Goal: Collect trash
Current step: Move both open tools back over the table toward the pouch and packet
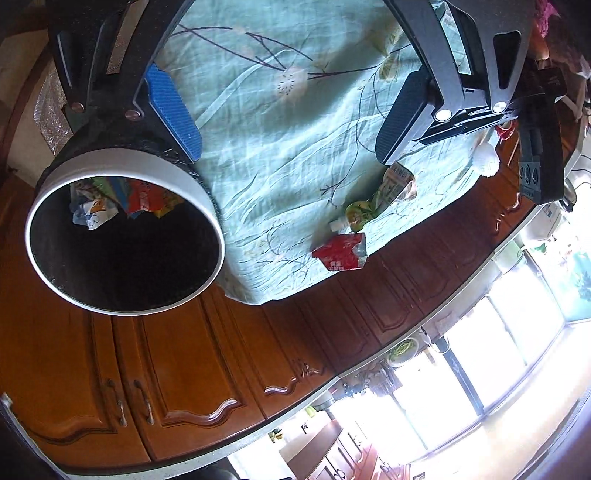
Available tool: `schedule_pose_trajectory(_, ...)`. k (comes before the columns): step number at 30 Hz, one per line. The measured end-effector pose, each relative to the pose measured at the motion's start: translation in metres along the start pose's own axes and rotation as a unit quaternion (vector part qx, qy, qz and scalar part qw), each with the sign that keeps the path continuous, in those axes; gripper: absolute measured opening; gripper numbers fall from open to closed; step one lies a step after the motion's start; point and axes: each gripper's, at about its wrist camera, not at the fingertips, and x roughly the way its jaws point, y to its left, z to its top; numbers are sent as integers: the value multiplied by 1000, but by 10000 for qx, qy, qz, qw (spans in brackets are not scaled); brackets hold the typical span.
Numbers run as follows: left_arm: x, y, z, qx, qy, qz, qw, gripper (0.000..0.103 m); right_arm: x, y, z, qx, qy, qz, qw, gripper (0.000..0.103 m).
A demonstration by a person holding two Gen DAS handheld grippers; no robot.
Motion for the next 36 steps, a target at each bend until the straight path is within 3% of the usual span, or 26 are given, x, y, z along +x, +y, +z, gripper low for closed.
schedule_pose_trajectory(8, -6, 30, -2, -96, -50, 216, 9997, 59, 13, 25, -3, -270, 205, 27, 9994, 98)
schedule_pose_trajectory(21, -4, 48, 29, 429, -170, 604, 9971, 58, 43, 42, 21, -391, 346, 170, 9985, 98)
schedule_pose_trajectory(27, 9, 48, 48, 738, -146, 771, 9942, 58, 74, 52, 44, -473, 441, 287, 9975, 98)
schedule_pose_trajectory(36, 36, 57, 67, 778, 10, 800, 9938, 54, 137, 73, 81, -662, 485, 344, 9960, 96)
